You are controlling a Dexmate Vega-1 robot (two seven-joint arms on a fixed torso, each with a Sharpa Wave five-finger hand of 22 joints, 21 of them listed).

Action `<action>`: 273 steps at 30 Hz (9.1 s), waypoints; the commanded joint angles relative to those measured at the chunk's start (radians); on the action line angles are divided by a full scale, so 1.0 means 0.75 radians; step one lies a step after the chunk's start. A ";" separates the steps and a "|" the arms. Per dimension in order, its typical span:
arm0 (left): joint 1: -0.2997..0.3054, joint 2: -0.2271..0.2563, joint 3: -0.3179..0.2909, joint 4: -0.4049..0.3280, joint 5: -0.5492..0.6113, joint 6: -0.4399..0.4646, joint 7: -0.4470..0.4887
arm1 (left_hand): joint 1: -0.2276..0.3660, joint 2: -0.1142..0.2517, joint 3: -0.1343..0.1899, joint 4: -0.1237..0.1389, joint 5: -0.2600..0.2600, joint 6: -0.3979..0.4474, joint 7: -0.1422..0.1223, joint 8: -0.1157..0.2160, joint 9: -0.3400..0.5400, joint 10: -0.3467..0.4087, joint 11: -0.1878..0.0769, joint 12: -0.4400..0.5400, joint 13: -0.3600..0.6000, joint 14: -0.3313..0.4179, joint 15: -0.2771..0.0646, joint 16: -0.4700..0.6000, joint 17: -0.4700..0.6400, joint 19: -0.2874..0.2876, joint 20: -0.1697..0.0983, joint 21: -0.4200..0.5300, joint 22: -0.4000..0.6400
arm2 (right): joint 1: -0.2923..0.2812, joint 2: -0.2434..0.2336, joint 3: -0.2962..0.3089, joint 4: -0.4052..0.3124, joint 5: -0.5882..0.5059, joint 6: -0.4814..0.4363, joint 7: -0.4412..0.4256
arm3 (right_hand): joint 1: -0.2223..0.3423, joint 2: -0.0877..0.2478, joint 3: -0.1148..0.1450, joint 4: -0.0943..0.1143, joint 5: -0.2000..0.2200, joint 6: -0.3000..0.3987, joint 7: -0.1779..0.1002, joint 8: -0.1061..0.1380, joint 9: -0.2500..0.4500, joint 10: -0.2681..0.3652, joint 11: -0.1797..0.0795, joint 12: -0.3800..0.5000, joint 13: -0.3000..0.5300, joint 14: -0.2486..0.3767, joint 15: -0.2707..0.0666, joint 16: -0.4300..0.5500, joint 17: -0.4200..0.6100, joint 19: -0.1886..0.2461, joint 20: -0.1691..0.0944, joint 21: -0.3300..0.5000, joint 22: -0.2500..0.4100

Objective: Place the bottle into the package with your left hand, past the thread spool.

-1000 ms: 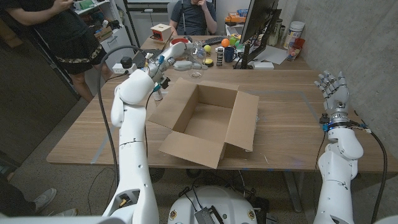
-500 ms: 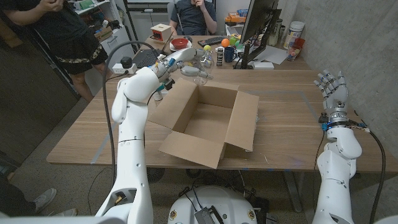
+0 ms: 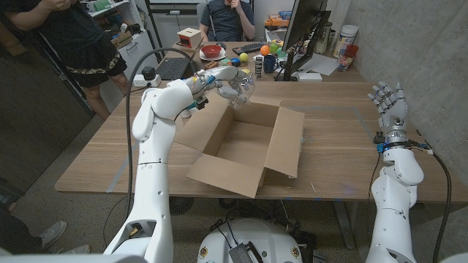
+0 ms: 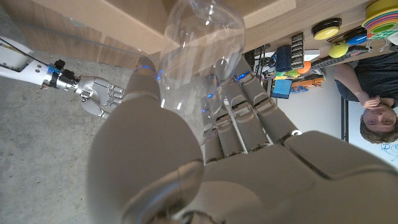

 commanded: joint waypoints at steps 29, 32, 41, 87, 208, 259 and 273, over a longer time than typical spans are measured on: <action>0.024 0.203 0.240 -0.007 0.191 0.011 -0.289 | 0.206 0.204 0.031 0.026 -0.010 0.386 -0.132 -0.011 0.008 0.085 -0.100 -0.001 0.004 0.030 -0.172 0.003 0.000 -0.017 -0.087 -0.003 0.006 | -0.016 0.003 0.004 -0.010 0.017 0.029 0.002 | -0.015 0.000 -0.011 0.001 0.006 0.005 0.006 0.007 0.002 0.015 0.003 0.008 0.004 0.016 0.002 0.008 0.002 0.006 -0.002 -0.007 0.003; 0.033 0.213 0.247 -0.008 0.208 0.010 -0.294 | 0.208 0.205 0.031 0.027 -0.010 0.389 -0.136 -0.011 0.008 0.086 -0.101 0.000 0.004 0.030 -0.172 0.004 0.001 -0.016 -0.088 -0.002 0.006 | -0.018 0.005 0.006 -0.013 0.016 0.032 -0.003 | -0.015 0.000 -0.011 0.001 0.006 0.006 0.006 0.007 0.002 0.016 0.003 0.008 0.004 0.016 0.001 0.007 0.002 0.007 -0.002 -0.007 0.003; 0.038 0.231 0.276 -0.011 0.269 0.012 -0.296 | 0.215 0.208 0.033 0.027 -0.011 0.395 -0.140 -0.012 0.008 0.092 -0.102 0.004 0.005 0.035 -0.172 0.008 0.003 -0.016 -0.089 -0.001 0.006 | -0.020 0.005 0.001 -0.010 0.021 0.033 0.002 | -0.016 -0.001 -0.013 0.001 0.006 0.006 0.007 0.007 0.002 0.014 0.003 0.007 0.004 0.017 0.000 0.008 0.002 0.007 -0.004 -0.008 0.003; -0.040 0.303 0.407 0.181 0.418 0.030 -0.386 | 0.217 0.217 0.025 0.048 -0.024 0.273 -0.141 -0.090 0.014 -0.030 -0.098 -0.017 0.005 -0.060 -0.170 -0.018 -0.008 -0.072 -0.077 -0.007 0.007 | 0.003 0.012 -0.005 0.043 0.015 0.067 -0.009 | -0.023 -0.006 -0.023 0.004 0.008 0.001 0.006 0.005 0.002 0.017 0.007 0.007 0.004 0.020 0.003 0.008 0.002 0.012 -0.007 -0.017 0.004; -0.044 0.212 0.258 -0.099 0.216 0.036 -0.368 | 0.010 0.138 -0.290 0.166 0.115 -0.666 0.020 -0.115 0.016 -0.938 0.186 0.035 -0.011 -1.078 0.143 0.008 -0.002 -0.530 0.200 -0.332 0.005 | -0.007 0.002 0.004 0.053 0.023 0.077 -0.004 | -0.026 -0.016 -0.043 0.000 0.011 0.010 0.011 0.009 0.002 0.028 0.007 0.008 0.004 0.032 0.008 0.008 0.001 0.030 -0.005 -0.039 0.004; -0.003 0.070 -0.065 -0.191 -0.148 -0.055 -0.031 | -0.082 0.064 -0.404 0.204 0.121 -0.588 0.015 -0.104 0.014 -0.827 0.169 0.048 -0.014 -0.986 0.111 0.013 -0.009 -0.454 0.183 -0.332 0.003 | 0.023 0.000 0.000 0.100 0.000 0.102 -0.030 | -0.022 -0.017 -0.048 -0.003 0.012 0.012 0.012 0.008 0.002 0.027 0.006 0.006 0.004 0.034 0.008 0.006 0.001 0.033 -0.005 -0.049 0.004; 0.011 0.002 -0.123 -0.203 -0.225 -0.075 0.051 | -0.160 0.040 -0.456 0.241 0.120 -0.553 0.002 -0.096 0.014 -0.777 0.148 0.056 -0.014 -0.951 0.092 0.020 -0.009 -0.438 0.173 -0.335 0.003 | 0.040 -0.002 -0.005 0.124 -0.002 0.112 -0.029 | -0.028 -0.019 -0.053 0.000 0.011 0.012 0.012 0.008 0.002 0.027 0.003 0.006 0.004 0.033 0.008 0.007 0.002 0.033 -0.004 -0.051 0.004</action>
